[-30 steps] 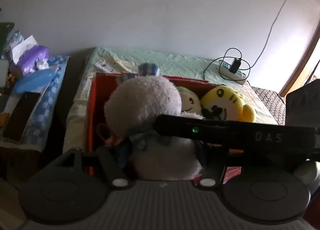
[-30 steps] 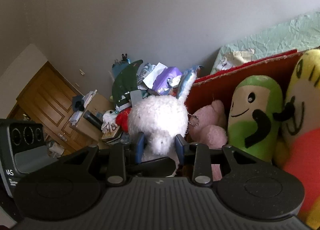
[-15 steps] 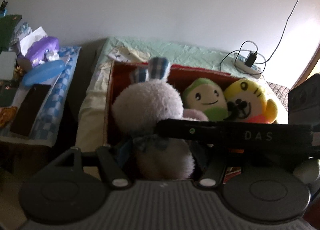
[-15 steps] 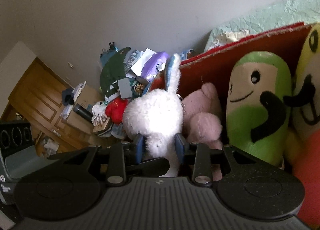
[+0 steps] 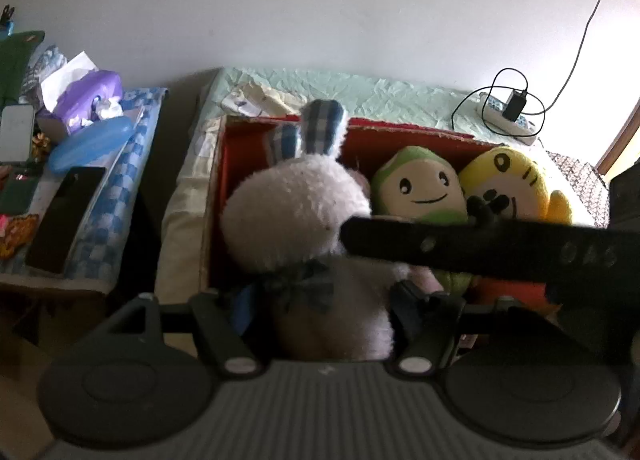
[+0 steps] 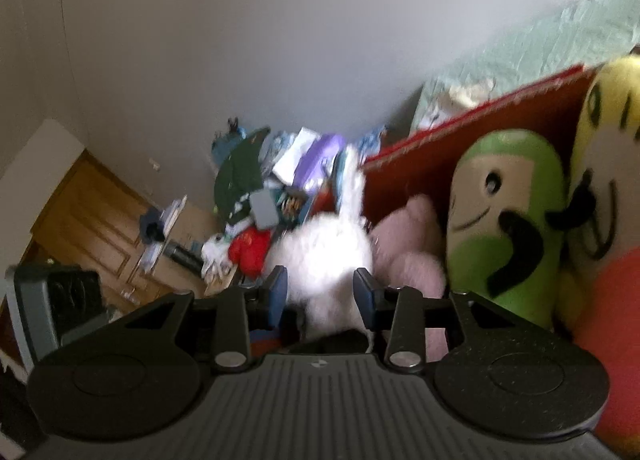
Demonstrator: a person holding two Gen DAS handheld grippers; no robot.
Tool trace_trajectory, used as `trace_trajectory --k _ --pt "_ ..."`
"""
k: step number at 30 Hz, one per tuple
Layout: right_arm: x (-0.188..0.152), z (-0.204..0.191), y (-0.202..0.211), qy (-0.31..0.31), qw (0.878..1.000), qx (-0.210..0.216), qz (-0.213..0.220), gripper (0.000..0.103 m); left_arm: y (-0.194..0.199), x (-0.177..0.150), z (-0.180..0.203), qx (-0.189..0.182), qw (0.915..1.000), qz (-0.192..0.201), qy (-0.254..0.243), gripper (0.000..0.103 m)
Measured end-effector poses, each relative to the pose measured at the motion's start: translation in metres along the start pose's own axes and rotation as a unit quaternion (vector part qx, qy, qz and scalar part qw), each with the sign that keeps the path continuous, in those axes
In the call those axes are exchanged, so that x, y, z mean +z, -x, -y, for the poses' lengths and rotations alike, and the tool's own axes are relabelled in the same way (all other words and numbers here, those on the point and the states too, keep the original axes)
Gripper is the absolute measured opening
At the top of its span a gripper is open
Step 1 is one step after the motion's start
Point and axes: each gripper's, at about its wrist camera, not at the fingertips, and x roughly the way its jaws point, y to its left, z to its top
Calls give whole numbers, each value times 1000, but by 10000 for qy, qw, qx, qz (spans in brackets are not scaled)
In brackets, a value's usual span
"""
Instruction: Organize objects
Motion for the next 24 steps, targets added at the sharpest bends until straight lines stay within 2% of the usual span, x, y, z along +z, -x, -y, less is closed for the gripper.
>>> trace_trajectory --k 2,9,14,24 --pt "2 2 -3 -44 9999 -76 64 39 -2 1 1 53 10000 -43 -15 72" --pt "0 -2 -20 175 9996 -173 -139 36 -5 4 6 280 9993 -226 -40 72" --pt "-1 12 -25 -229 9994 -26 -275 33 -8 4 9 457 9985 -289 -123 72" --pt "-5 13 -18 -246 9993 -52 -273 32 -13 3 17 635 9971 -341 -243 79"
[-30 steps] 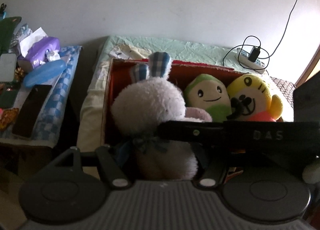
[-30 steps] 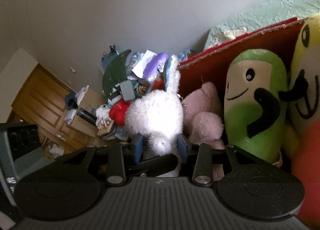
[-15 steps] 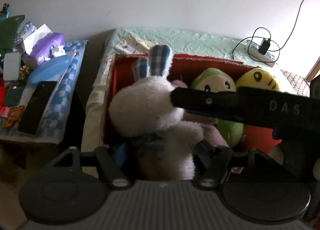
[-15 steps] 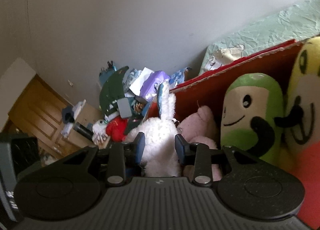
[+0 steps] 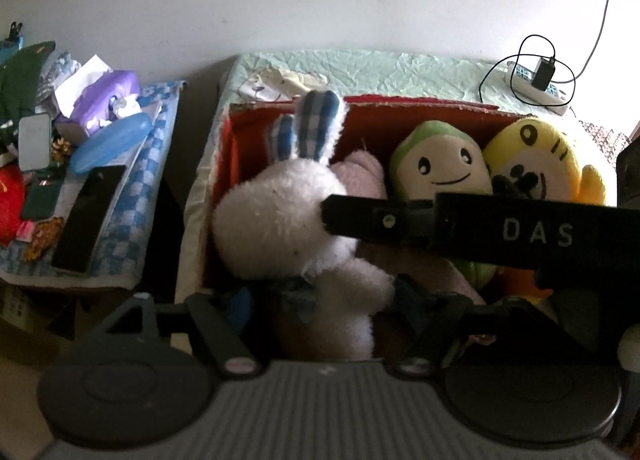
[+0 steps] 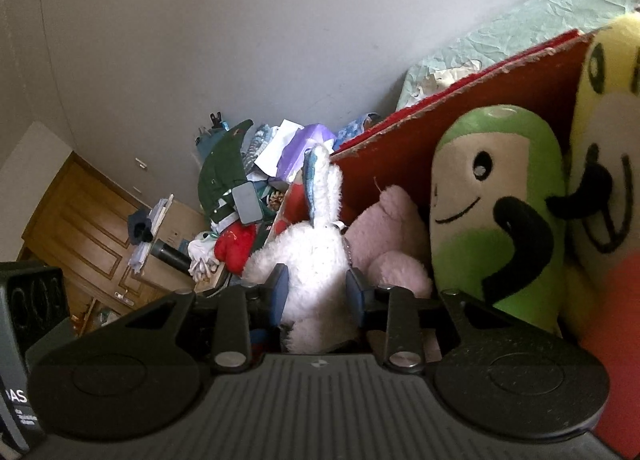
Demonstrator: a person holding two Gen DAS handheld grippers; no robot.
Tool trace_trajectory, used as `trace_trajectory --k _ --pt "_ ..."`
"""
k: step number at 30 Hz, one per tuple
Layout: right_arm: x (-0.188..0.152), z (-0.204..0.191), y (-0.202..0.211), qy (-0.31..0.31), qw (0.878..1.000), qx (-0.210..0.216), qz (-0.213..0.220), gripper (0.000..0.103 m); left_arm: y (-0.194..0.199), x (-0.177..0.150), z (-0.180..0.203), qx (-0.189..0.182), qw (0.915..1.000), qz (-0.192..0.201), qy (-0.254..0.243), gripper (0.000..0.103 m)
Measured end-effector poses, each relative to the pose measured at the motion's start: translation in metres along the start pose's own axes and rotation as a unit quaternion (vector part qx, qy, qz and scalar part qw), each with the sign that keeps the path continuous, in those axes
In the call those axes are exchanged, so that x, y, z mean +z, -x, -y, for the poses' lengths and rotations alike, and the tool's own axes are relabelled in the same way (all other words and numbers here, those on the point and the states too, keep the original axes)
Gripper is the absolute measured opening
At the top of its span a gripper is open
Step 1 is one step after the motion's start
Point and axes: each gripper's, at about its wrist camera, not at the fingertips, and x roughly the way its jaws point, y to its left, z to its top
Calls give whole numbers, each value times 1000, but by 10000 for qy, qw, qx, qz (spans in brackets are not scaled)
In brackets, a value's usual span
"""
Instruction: Organize objects
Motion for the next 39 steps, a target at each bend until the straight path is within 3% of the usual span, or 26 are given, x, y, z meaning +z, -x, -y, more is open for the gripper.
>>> trace_trajectory --k 9,16,30,39 --pt "1 2 19 -43 9997 -109 237 35 -2 0 5 -2 10000 11 -59 87" --pt "1 6 35 85 9985 -319 429 29 -4 -2 14 81 9999 5 -139 92" --pt "-3 5 34 382 9959 -740 361 27 -8 -7 24 250 9993 -40 -285 95" --pt "-7 1 32 607 9949 -775 222 28 -8 -8 26 275 9993 -69 -227 95"
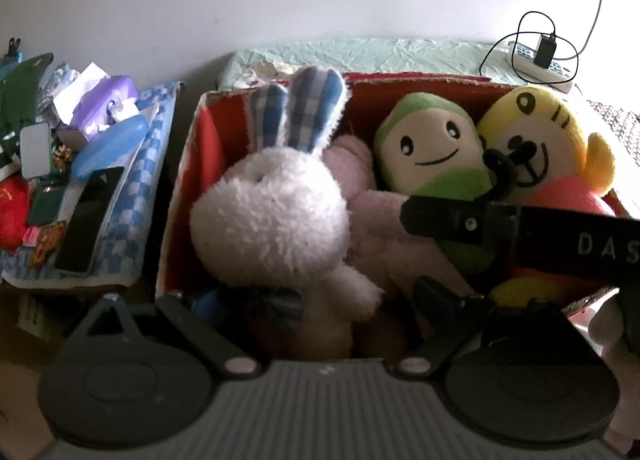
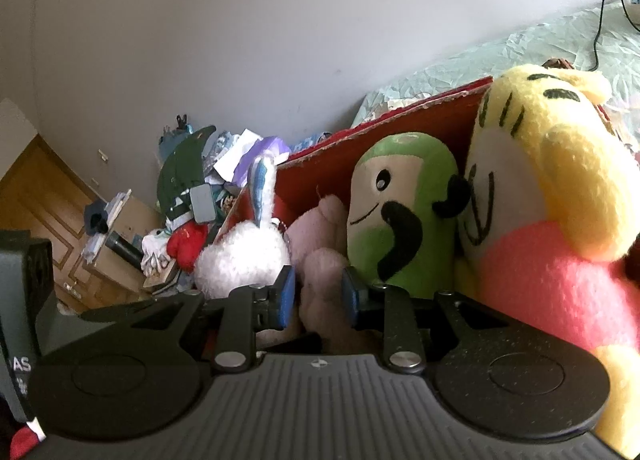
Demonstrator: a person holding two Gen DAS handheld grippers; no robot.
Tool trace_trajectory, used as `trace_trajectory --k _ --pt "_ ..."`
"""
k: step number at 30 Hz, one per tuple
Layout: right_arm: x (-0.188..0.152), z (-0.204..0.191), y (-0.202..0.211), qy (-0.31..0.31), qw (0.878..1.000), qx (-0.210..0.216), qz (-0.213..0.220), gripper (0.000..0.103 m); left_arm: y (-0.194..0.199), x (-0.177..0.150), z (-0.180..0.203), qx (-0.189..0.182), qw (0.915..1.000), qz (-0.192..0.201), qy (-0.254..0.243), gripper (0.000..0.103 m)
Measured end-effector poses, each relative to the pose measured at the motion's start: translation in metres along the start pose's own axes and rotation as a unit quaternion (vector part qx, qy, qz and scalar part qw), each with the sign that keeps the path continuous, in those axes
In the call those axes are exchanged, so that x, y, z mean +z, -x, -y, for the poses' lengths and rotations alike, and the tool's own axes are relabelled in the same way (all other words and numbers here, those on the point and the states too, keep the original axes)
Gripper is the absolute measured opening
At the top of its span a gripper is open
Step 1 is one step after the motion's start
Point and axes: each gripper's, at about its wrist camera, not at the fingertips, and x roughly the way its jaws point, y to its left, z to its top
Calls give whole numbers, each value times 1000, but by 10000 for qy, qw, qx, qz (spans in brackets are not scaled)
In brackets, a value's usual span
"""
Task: Organize objects
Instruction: 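Open the right gripper and withdraw it from the red box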
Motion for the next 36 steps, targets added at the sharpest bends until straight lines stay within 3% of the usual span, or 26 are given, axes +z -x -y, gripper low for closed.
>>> trace_trajectory --k 16,33,36 --pt "-10 -13 25 396 9984 -188 370 29 -1 0 3 68 9999 -51 114 95" --pt "-19 -7 61 190 9962 -246 819 28 4 -3 4 146 9994 -78 318 95" --pt "-21 -5 67 120 9957 -194 899 28 9 -4 5 338 9989 -54 328 95"
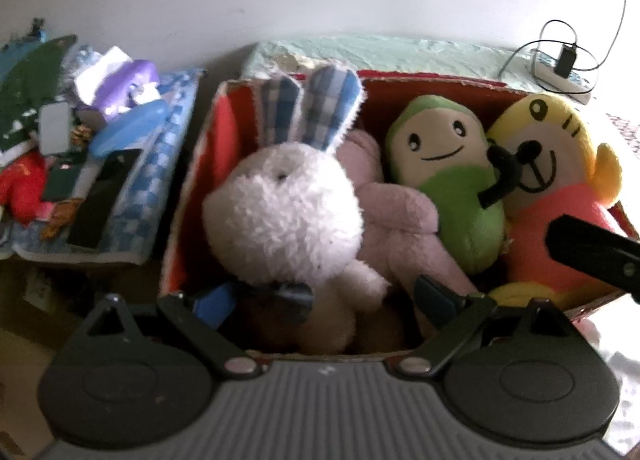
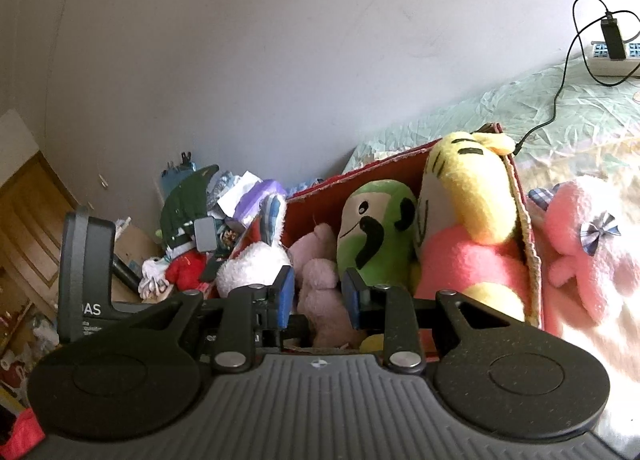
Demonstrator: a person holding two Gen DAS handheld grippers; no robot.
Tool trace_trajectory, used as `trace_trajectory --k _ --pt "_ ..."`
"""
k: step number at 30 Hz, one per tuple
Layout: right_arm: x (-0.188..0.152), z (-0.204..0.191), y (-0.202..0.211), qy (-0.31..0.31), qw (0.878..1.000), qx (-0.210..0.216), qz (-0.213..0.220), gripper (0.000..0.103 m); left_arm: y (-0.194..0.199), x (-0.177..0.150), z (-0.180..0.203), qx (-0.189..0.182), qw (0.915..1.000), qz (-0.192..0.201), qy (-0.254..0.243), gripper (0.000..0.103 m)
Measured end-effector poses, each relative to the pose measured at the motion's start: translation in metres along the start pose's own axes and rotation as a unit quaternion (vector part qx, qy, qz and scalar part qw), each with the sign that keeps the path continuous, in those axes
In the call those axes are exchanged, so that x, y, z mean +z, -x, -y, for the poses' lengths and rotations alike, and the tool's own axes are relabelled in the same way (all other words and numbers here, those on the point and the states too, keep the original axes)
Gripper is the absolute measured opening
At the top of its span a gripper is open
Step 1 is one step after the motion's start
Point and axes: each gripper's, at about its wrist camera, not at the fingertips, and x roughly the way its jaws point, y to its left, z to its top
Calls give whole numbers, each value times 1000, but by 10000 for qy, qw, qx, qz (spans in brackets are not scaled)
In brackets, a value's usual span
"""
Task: Organize objects
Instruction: 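Open the right gripper and withdraw it from the red box, then move the right gripper to the white bow-tied bunny plush on the sheet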
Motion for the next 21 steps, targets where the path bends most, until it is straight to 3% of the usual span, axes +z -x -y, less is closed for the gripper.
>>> trace_trajectory --k 13,21 --pt "-3 13 22 -655 9974 209 224 34 37 0 3 330 9991 254 -107 95" --pt "-3 18 38 -758 9961 231 397 34 49 0 11 167 9992 339 -123 95"
